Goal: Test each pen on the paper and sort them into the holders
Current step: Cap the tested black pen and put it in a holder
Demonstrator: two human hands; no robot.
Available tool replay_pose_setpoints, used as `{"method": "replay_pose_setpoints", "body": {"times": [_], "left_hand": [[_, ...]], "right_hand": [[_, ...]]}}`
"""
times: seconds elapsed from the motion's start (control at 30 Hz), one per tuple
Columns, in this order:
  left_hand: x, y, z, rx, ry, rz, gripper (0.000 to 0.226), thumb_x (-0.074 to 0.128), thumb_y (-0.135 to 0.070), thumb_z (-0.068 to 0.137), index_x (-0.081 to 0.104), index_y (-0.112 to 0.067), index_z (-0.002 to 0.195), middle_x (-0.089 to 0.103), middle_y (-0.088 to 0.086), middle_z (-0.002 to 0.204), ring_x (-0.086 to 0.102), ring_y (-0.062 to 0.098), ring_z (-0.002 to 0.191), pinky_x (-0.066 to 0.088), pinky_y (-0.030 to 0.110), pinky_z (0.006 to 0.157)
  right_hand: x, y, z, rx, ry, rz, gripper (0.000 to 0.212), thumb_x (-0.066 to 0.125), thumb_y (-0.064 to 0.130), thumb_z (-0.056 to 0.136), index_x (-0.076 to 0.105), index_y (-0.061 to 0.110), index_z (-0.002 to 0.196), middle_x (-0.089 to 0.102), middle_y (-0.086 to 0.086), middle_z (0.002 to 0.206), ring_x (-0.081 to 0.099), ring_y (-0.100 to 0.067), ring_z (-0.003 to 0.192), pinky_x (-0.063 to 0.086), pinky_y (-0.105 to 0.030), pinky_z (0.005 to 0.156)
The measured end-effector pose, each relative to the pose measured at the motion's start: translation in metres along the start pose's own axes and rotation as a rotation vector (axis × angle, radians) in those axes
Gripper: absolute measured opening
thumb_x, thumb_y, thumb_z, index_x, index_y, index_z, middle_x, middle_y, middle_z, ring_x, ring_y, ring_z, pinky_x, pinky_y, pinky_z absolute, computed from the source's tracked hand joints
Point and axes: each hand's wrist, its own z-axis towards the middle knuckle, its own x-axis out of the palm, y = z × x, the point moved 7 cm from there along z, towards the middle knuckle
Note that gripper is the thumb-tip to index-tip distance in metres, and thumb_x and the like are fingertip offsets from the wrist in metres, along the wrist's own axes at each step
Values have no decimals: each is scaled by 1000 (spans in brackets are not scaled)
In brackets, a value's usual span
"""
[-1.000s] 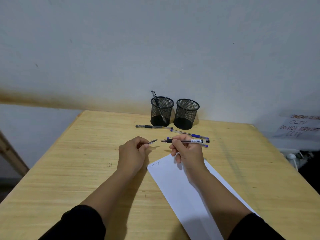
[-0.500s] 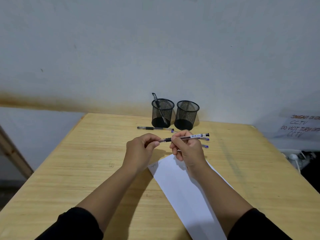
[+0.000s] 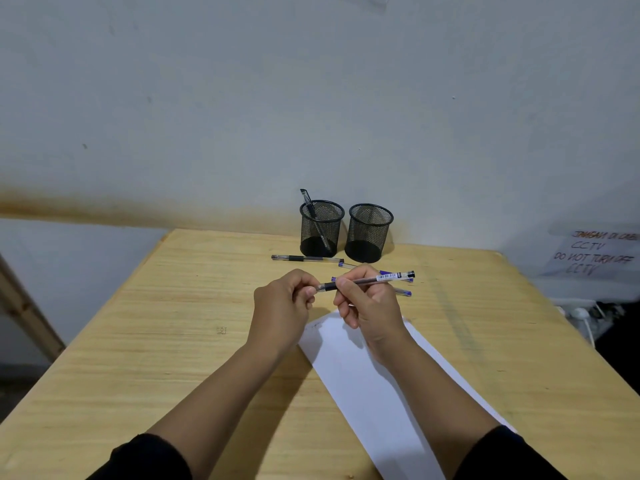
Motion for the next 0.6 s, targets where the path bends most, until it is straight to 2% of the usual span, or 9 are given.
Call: {"method": "replay_pose_setpoints", "body": {"times": [0.2,0.3,0.37,0.47,0.53,0.6], "left_hand": [[-15,0,2,12,74,36,21,58,-7,86,66,-25,79,64,-4,66,58,0,61,39,0,58],[-33,2,11,-4,25,68,22,59,-5,85,67,-24,80,62,-8,66,58,1,66,38,0,59],[-44,4,16,-6,-15,84,22,58,-3,85,68,-22,82,61,-13,67,56,-7,64,36,-2,58],[-50,3,22,2,-24,93,19,57,-1,86,70,-14,88,58,-16,67,50,-17,56,35,-2,53],[-47,-2,27,28,-15,93,18,58,-2,86,70,-14,90,60,-12,70,50,-16,56,35,-1,53],[-40,-13,32,83,8,94,18,59,-3,85,70,-16,90,66,-6,76,55,-12,63,36,-3,58]], "right_hand": [[5,1,-7,24,93,-125,12,58,4,88,60,11,79,59,-7,60,50,-11,48,34,-19,38],[-3,6,-7,51,72,-93,10,60,4,87,65,13,85,64,-6,66,54,-14,55,40,-19,43],[-9,13,-6,49,58,-79,11,59,4,87,66,12,87,66,-7,70,57,-13,57,43,-19,46],[-8,18,-4,58,115,-242,9,61,9,87,67,12,82,70,-6,73,60,-11,59,46,-19,50],[-4,17,-2,73,152,-405,9,63,15,87,68,18,79,71,-2,73,60,-10,61,45,-18,53],[-1,16,3,77,179,-506,9,64,19,86,68,23,78,72,-1,72,57,-11,60,42,-17,52]]}}
